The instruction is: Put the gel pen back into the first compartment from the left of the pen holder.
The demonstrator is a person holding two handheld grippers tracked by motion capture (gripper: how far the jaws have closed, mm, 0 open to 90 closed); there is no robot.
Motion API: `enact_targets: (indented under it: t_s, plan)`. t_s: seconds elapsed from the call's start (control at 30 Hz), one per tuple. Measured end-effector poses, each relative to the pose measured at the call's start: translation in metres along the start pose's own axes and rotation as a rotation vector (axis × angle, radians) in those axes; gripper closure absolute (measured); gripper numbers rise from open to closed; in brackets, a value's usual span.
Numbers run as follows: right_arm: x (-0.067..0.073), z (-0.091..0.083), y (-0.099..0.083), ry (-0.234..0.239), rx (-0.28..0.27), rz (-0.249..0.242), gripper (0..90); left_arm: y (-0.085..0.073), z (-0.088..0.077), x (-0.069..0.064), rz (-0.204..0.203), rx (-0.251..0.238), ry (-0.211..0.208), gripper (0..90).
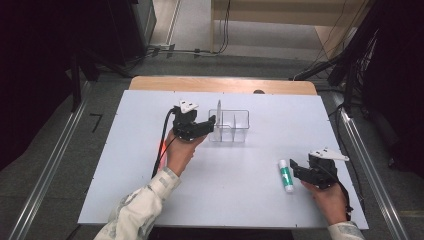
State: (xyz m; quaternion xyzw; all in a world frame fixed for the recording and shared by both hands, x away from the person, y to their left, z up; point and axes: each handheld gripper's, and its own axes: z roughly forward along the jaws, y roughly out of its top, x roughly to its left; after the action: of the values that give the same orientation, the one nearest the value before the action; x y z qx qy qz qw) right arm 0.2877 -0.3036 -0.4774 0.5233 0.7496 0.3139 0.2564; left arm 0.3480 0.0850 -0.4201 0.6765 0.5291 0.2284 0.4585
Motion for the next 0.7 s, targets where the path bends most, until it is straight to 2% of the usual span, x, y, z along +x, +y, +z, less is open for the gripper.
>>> enact_targets:
  t_s: [0.27, 0.47, 0.7]
  plan:
    - [0.0, 0.0, 0.0, 0.001, -0.002, -0.002, 27.0, -0.011, -0.008, 0.008, 0.016, 0.012, 0.04, 29.3]
    - [0.0, 0.0, 0.0, 0.001, -0.002, -0.002, 27.0, -0.019, -0.014, 0.015, 0.016, 0.017, 0.054, 28.9]
    - [0.001, 0.0, 0.0, -0.001, -0.001, -0.006, 27.0, -0.029, -0.02, 0.025, 0.008, 0.037, 0.085, 23.3]
